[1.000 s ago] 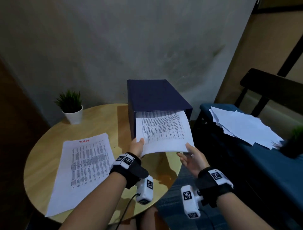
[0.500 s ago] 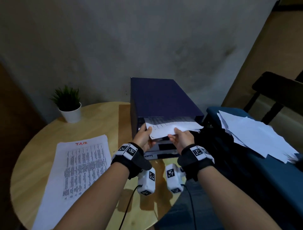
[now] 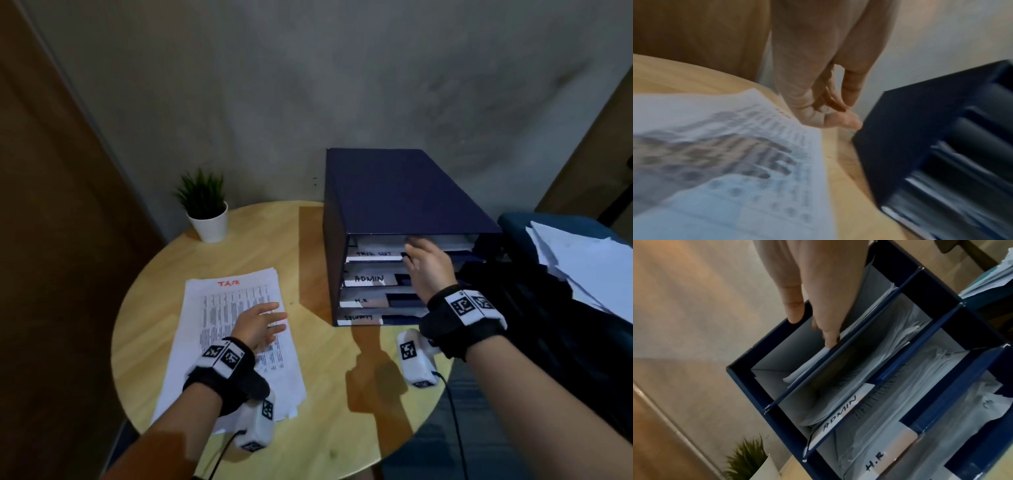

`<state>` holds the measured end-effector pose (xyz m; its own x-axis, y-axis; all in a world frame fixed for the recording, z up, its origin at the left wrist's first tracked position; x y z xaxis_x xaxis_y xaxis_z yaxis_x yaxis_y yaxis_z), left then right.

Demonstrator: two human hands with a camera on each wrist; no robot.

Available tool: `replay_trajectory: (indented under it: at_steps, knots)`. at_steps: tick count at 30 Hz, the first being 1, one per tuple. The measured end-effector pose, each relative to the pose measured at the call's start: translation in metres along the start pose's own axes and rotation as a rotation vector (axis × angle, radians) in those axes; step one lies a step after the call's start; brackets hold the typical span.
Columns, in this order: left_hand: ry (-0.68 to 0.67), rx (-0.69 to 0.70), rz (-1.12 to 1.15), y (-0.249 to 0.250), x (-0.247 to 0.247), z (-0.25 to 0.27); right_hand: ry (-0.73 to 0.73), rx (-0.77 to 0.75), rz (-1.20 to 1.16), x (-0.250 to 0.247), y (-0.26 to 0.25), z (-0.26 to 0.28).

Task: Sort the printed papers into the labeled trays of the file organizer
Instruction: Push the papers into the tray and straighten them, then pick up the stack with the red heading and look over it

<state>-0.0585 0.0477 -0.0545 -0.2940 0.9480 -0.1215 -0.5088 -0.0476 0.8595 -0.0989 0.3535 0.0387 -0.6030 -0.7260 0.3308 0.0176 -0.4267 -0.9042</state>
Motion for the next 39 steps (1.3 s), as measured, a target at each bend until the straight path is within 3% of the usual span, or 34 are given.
replay_trajectory:
  at_steps: [2,4,7,9,12,16,19,23,27,31,34,39]
  knots:
    - [0.099,-0.003,-0.039,-0.012,-0.028,-0.010,-0.027,-0.046,0.011,0.002,0.000,0.001]
    - [0.189,0.009,-0.146,-0.022,-0.054,-0.018,0.059,-0.150,0.088,-0.006,0.003,0.005]
    - [0.326,0.018,-0.432,-0.041,-0.094,-0.036,0.258,-0.343,0.265,-0.015,0.013,0.030]
    - [0.389,-0.018,-0.661,-0.059,-0.118,-0.043,0.249,-0.373,0.329,-0.008,0.032,0.053]
    - [0.442,-0.103,-0.860,-0.073,-0.143,-0.037,0.083,-0.201,0.451,0.009,0.086,0.071]
    - [0.447,-0.215,-0.899,-0.088,-0.152,-0.030,-0.264,0.213,0.826,0.023,0.184,0.085]
    - [0.468,-0.172,-0.934,-0.087,-0.154,-0.032,-0.429,0.249,1.042,0.030,0.224,0.098]
    - [0.375,-0.115,-0.905,-0.087,-0.147,-0.039,-0.396,0.150,1.190,0.039,0.238,0.106]
    - [0.341,-0.081,-0.801,-0.081,-0.134,-0.040,-0.267,0.226,1.261,0.032,0.245,0.102]
    - [0.314,-0.104,-0.793,-0.087,-0.129,-0.039,-0.204,0.161,1.313,0.021,0.238,0.093]
    - [0.319,-0.106,-0.781,-0.096,-0.132,-0.040,-0.250,0.169,1.338,0.014,0.231,0.092]
    - [0.370,-0.123,-0.806,-0.101,-0.139,-0.036,-0.475,0.303,1.566,-0.012,0.229,0.099]
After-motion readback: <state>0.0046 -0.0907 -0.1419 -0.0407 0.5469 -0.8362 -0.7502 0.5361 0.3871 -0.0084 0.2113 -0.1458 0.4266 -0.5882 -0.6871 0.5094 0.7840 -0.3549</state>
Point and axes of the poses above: each hand's wrist, its own z-axis away from the middle knuckle, its own x-axis out of the palm, y = z × x, the point moved 7 cm from there along -z, towards the middle knuckle, and after that the axes turned 13 degrees about y, right-handed, at the moved point
